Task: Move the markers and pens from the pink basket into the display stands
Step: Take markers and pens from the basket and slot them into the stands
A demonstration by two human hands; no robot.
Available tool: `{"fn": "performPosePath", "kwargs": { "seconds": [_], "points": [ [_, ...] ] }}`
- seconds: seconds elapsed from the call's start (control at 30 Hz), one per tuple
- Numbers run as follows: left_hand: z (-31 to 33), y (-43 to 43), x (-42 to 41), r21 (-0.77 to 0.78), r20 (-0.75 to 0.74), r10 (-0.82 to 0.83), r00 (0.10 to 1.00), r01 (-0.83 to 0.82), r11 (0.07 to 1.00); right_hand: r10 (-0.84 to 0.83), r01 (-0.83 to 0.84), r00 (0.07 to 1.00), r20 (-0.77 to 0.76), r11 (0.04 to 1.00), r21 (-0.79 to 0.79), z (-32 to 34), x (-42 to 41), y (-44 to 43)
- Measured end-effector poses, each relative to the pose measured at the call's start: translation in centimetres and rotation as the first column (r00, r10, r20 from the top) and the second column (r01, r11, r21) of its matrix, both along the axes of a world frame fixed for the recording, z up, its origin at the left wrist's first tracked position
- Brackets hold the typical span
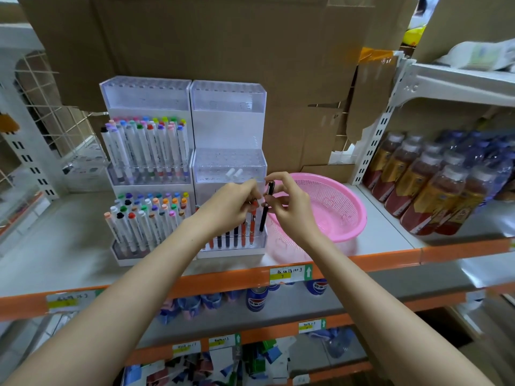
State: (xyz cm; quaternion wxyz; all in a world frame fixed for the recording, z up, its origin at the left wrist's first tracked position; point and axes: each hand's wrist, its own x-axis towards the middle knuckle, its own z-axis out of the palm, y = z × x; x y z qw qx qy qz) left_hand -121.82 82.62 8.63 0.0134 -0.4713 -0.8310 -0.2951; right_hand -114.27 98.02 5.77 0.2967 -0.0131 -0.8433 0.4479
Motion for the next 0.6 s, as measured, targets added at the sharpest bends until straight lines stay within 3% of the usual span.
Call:
{"fn": "performPosePath", "kwargs": {
  "seconds": [0.6],
  "points": [
    [-0.6, 0.09, -0.02, -0.085, -0.034, 0.055, 0.998, -0.057, 0.995, -0.001, 0.001, 1.0, 0.013, 1.0, -0.022, -0.26, 0.0, 0.3]
  ]
}}
